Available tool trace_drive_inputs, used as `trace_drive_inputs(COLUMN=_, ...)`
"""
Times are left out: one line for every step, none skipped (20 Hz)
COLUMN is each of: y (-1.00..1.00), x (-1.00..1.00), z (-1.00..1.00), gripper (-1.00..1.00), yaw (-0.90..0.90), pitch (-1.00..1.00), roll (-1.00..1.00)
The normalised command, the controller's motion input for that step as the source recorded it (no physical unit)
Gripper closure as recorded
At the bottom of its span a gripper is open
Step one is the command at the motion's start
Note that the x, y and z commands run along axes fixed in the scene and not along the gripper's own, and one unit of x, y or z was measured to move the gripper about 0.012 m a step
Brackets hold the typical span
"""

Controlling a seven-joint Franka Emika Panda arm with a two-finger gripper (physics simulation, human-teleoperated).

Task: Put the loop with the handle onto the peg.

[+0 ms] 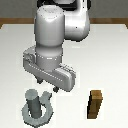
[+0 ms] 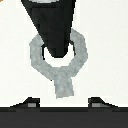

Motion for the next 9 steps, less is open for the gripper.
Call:
trace_drive_inputs(y=0.00, x=0.00, z=0.00, gripper=-1.00, yaw=0.00, pitch=0.00, roll=0.00)
trace_drive_inputs(y=0.00, x=0.00, z=0.00, gripper=-1.00, yaw=0.00, pitch=0.00, roll=0.00)
trace_drive_inputs(y=0.00, x=0.00, z=0.00, gripper=-1.00, yaw=0.00, pitch=0.00, roll=0.00)
trace_drive_inputs(y=0.00, x=0.00, z=0.00, gripper=-1.00, yaw=0.00, pitch=0.00, roll=0.00)
trace_drive_inputs(y=0.00, x=0.00, z=0.00, gripper=-1.00, yaw=0.00, pitch=0.00, roll=0.00)
trace_drive_inputs(y=0.00, x=0.00, z=0.00, gripper=-1.00, yaw=0.00, pitch=0.00, roll=0.00)
trace_drive_inputs(y=0.00, x=0.00, z=0.00, gripper=-1.00, yaw=0.00, pitch=0.00, roll=0.00)
trace_drive_inputs(y=0.00, x=0.00, z=0.00, gripper=-1.00, yaw=0.00, pitch=0.00, roll=0.00)
trace_drive_inputs(y=0.00, x=0.00, z=0.00, gripper=-1.00, yaw=0.00, pitch=0.00, roll=0.00)
